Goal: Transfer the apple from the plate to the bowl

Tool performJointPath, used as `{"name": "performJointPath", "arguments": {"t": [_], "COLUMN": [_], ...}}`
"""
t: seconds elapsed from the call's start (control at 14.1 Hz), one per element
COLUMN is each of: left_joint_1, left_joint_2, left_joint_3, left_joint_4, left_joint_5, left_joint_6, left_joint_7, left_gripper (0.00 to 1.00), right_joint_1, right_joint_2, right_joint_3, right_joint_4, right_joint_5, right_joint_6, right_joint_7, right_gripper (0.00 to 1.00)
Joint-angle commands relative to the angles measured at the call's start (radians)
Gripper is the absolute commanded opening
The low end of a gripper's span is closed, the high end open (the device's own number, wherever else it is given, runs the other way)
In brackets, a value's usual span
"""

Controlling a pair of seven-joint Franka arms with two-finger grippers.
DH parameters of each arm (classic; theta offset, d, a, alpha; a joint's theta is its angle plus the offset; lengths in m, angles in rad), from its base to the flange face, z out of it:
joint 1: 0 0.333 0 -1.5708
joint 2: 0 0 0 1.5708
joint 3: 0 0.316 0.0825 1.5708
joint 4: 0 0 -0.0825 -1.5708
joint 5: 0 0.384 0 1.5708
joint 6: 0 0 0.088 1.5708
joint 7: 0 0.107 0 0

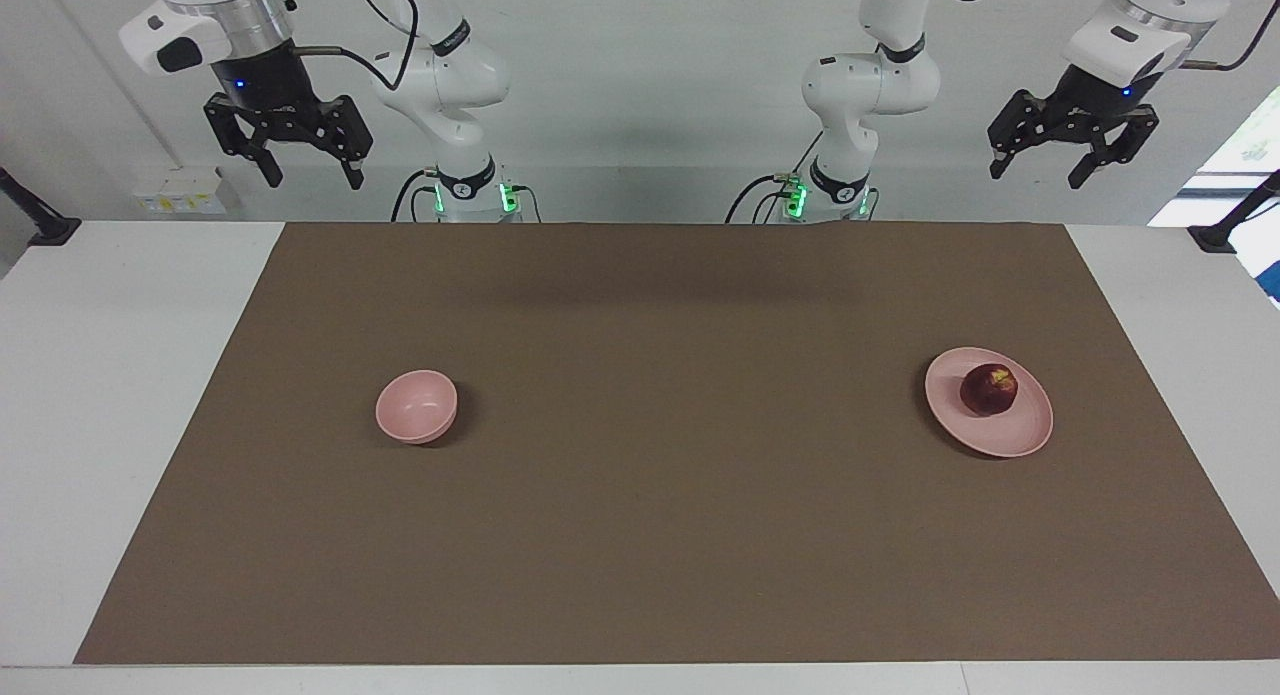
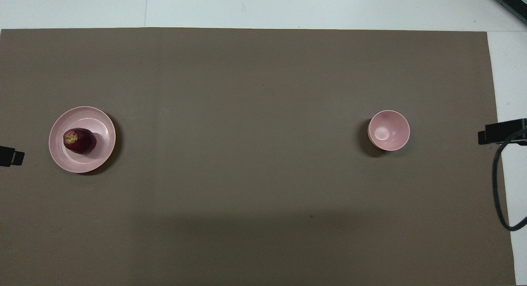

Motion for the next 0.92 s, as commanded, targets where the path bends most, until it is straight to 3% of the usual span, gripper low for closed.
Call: {"name": "performJointPath", "arguments": {"t": [0.0, 0.5, 0.85], "left_joint_1": [-0.015, -0.025, -0.009], "left_joint_2": [0.004, -0.005, -0.004], "left_joint_3": [0.011, -0.010, -0.009], "left_joint_4": [0.017, -0.002, -0.118], "left_joint_5": [0.006, -0.003, -0.005], "left_joint_6": [-0.023, -0.003, 0.225], "left_joint_7": [-0.013, -0.010, 0.005], "left_gripper": [1.00, 1.00, 1.00], "right_joint_1": [-0.001, -0.001, -0.001], "right_joint_2": [-0.011, -0.011, -0.011], "right_joint_3": [-0.005, -0.005, -0.005], "right_joint_4": [-0.004, -0.004, -0.004], "right_joint_5": [0.012, 0.012, 0.012], "right_joint_6": [-0.007, -0.006, -0.007], "right_joint_7": [0.013, 0.013, 0.013], "right_gripper": [1.00, 1.00, 1.00]}}
